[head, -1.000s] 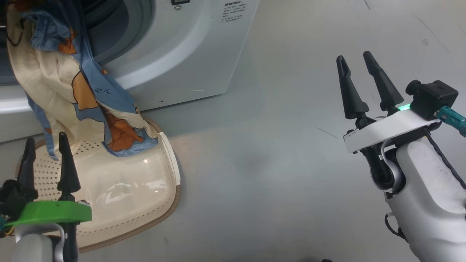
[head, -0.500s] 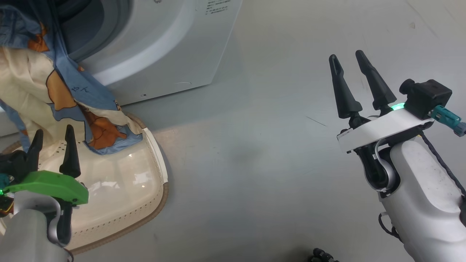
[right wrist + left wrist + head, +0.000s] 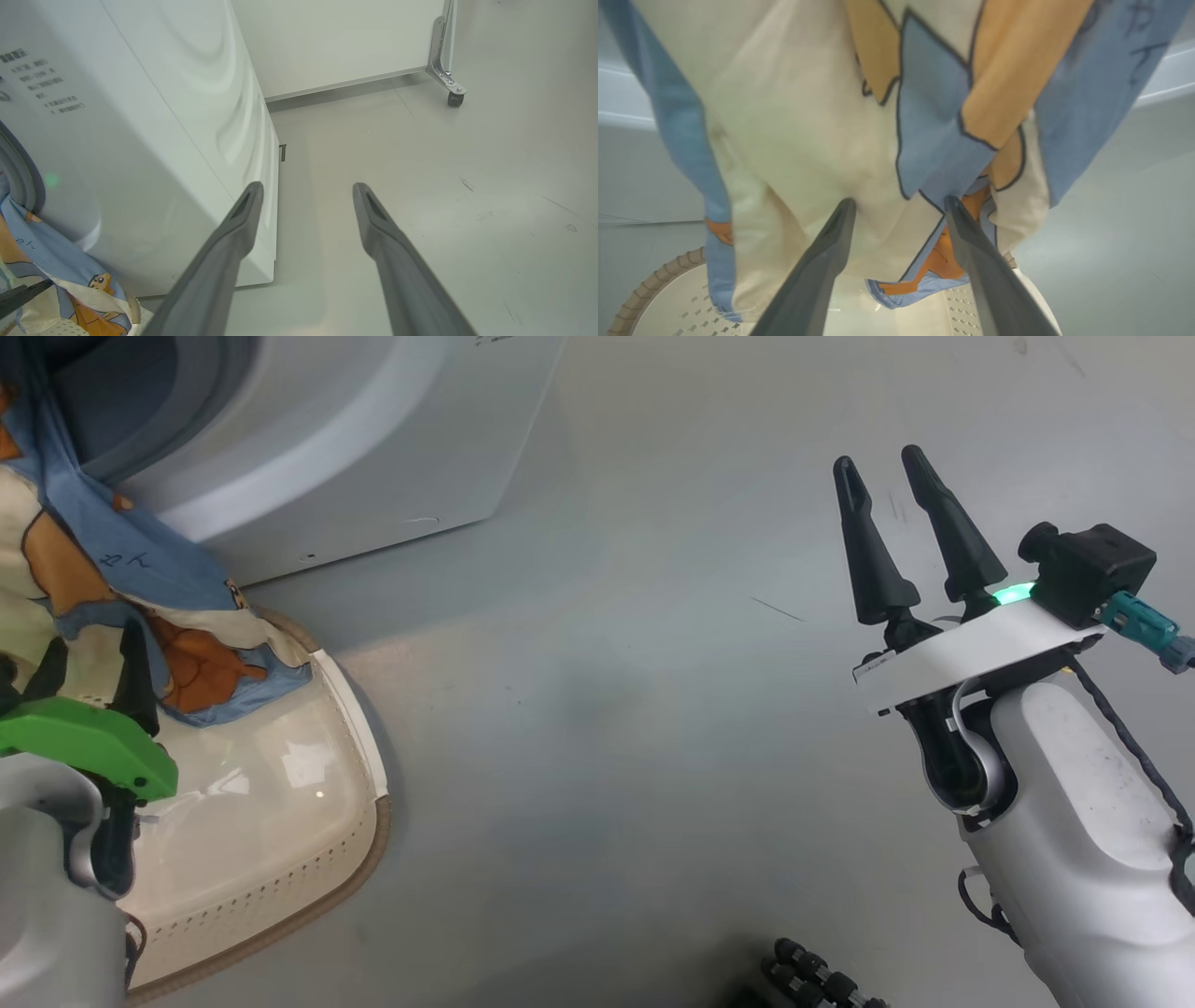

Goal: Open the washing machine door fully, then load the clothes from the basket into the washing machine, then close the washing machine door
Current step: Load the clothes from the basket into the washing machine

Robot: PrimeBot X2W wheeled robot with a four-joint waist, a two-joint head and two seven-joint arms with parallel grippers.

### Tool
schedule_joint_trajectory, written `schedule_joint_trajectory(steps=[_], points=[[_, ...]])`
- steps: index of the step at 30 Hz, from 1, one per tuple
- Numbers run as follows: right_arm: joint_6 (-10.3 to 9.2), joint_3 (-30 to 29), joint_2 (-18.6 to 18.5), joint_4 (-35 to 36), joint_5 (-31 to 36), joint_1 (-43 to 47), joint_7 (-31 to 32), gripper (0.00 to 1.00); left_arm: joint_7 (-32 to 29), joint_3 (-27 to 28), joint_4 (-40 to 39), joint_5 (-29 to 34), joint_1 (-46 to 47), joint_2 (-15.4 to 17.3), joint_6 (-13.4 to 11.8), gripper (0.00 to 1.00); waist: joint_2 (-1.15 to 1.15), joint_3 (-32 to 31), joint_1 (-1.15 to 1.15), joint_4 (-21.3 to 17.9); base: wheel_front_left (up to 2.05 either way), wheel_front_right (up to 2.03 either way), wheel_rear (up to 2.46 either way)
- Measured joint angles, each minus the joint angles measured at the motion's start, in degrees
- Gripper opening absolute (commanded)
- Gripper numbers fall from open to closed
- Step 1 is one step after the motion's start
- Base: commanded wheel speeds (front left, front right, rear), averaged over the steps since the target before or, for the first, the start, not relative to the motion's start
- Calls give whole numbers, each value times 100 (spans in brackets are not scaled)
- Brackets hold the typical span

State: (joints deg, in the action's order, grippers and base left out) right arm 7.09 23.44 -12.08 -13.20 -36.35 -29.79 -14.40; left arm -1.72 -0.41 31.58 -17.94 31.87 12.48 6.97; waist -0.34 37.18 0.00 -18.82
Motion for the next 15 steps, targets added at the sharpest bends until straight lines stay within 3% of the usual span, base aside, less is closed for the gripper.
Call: schedule_joint_trajectory(steps=[15], points=[[0, -62, 121, 4, 1, -125, 0, 100, -45, 207, 798, -119, 822, 118, -1, 100, 0, 296, 0, -290, 0, 0, 0]])
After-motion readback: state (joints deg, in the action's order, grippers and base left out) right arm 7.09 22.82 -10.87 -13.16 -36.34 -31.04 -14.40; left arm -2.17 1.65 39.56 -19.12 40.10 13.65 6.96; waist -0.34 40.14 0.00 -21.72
